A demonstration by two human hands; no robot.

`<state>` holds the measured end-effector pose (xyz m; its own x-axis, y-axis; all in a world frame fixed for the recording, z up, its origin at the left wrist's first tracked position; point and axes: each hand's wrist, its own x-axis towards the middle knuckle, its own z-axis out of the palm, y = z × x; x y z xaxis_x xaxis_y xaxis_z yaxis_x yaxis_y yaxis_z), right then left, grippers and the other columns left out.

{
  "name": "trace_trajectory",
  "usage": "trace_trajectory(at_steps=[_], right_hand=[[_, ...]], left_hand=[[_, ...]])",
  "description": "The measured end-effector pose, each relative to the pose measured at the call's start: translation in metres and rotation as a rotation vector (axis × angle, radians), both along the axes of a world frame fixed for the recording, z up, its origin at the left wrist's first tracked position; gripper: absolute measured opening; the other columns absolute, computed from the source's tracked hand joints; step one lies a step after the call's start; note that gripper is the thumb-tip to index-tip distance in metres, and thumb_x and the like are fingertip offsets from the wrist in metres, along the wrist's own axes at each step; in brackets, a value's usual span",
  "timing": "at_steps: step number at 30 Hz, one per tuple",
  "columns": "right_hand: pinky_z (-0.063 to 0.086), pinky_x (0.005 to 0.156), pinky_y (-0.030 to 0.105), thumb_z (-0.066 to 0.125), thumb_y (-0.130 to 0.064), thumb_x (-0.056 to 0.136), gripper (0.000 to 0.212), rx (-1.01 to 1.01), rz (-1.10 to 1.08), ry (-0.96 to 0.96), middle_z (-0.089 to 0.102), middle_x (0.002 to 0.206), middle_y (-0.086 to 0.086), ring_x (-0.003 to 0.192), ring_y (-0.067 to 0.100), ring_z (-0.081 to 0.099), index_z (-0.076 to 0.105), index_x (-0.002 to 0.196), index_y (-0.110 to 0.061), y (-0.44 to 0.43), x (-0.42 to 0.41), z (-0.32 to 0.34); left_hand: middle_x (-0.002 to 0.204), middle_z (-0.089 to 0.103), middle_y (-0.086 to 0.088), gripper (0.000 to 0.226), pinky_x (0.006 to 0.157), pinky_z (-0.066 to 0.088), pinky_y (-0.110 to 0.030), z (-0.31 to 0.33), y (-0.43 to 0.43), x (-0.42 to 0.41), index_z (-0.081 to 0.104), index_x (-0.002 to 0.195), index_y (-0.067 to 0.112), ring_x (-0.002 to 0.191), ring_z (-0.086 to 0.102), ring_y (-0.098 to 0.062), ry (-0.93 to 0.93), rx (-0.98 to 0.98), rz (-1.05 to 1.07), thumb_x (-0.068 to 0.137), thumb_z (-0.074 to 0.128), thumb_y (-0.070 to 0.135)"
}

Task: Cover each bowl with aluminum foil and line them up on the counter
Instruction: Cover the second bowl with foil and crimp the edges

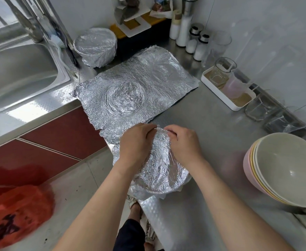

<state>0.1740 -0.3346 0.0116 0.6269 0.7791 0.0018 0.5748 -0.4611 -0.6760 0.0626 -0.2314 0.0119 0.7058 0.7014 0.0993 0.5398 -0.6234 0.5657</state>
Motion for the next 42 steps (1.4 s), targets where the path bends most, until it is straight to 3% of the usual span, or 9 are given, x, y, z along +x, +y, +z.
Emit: trace_trajectory(at_steps=[5,9,19,23,26,29,34,37,42], right_hand=[[0.051,0.069,0.035,0.056,-0.009,0.093,0.020,-0.025,0.066,-0.013,0.073,0.088,0.005,0.077,0.025,0.065,0.071,0.106,-0.013,-0.001,0.002,-0.004],[0.050,0.085,0.033,0.054,-0.018,0.096,0.027,-0.031,0.092,0.016,0.070,0.112,0.004,0.099,0.023,0.064,0.065,0.120,-0.013,-0.003,0.002,-0.001],[0.052,0.081,0.035,0.050,-0.016,0.098,0.026,-0.086,0.078,0.039,0.072,0.104,0.004,0.094,0.025,0.066,0.067,0.117,-0.015,-0.005,0.002,-0.001],[0.043,0.093,0.021,0.053,-0.022,0.097,0.031,-0.027,-0.028,0.200,0.064,0.126,-0.002,0.112,0.015,0.060,0.061,0.127,-0.017,-0.020,0.007,0.001],[0.039,0.095,0.019,0.052,-0.019,0.097,0.035,0.091,-0.371,0.341,0.061,0.129,0.004,0.117,0.018,0.057,0.057,0.131,-0.012,-0.042,0.010,-0.008],[0.037,0.101,0.021,0.049,-0.014,0.099,0.040,0.226,-0.598,0.686,0.054,0.137,0.006,0.121,0.011,0.052,0.048,0.138,-0.005,-0.049,0.000,-0.009],[0.041,0.103,0.032,0.046,-0.014,0.101,0.042,0.248,-0.597,0.858,0.048,0.143,0.015,0.119,0.018,0.054,0.043,0.138,0.004,-0.038,-0.011,-0.008],[0.037,0.100,0.020,0.046,-0.014,0.100,0.039,0.260,-0.548,0.881,0.050,0.141,0.005,0.118,0.005,0.048,0.048,0.138,-0.003,-0.033,-0.011,-0.008],[0.047,0.086,0.009,0.048,-0.008,0.099,0.026,0.299,-0.471,0.942,0.064,0.121,0.006,0.106,0.005,0.061,0.061,0.122,-0.004,-0.030,-0.011,-0.010]], left_hand=[[0.091,0.065,-0.007,0.020,0.062,0.042,-0.033,-0.003,-0.002,-0.003,0.072,0.104,0.015,0.082,0.060,-0.030,0.057,0.040,-0.022,0.096,0.058,0.025],[0.112,0.065,-0.005,0.026,0.071,0.049,-0.036,-0.005,-0.004,-0.005,0.068,0.118,0.015,0.099,0.060,-0.028,0.017,0.086,-0.040,0.095,0.060,0.023],[0.087,0.066,-0.007,0.017,0.061,0.052,-0.043,-0.001,-0.002,-0.002,0.073,0.095,0.008,0.073,0.063,-0.032,0.059,0.068,-0.102,0.095,0.059,0.017],[0.100,0.067,-0.008,0.019,0.068,0.052,-0.040,-0.001,-0.005,-0.010,0.071,0.105,0.009,0.088,0.063,-0.032,0.075,0.103,-0.051,0.097,0.057,0.019],[0.131,0.058,-0.011,0.036,0.092,0.048,-0.045,0.001,-0.019,-0.016,0.060,0.128,0.012,0.118,0.052,-0.033,0.069,0.154,-0.004,0.098,0.047,0.029],[0.149,0.042,-0.014,0.054,0.109,0.036,-0.048,0.005,-0.055,-0.010,0.050,0.139,0.016,0.136,0.038,-0.035,0.138,0.152,-0.049,0.097,0.035,0.046],[0.154,0.032,-0.017,0.068,0.112,0.027,-0.052,-0.010,-0.096,-0.002,0.042,0.146,0.011,0.143,0.029,-0.034,0.236,0.183,-0.083,0.095,0.030,0.054],[0.156,0.030,-0.016,0.068,0.113,0.026,-0.053,-0.015,-0.100,-0.002,0.037,0.148,0.009,0.145,0.026,-0.032,0.253,0.190,-0.139,0.095,0.030,0.052],[0.156,0.028,-0.015,0.069,0.115,0.027,-0.053,-0.019,-0.101,-0.002,0.032,0.149,0.006,0.146,0.025,-0.029,0.259,0.186,-0.168,0.095,0.031,0.048]])
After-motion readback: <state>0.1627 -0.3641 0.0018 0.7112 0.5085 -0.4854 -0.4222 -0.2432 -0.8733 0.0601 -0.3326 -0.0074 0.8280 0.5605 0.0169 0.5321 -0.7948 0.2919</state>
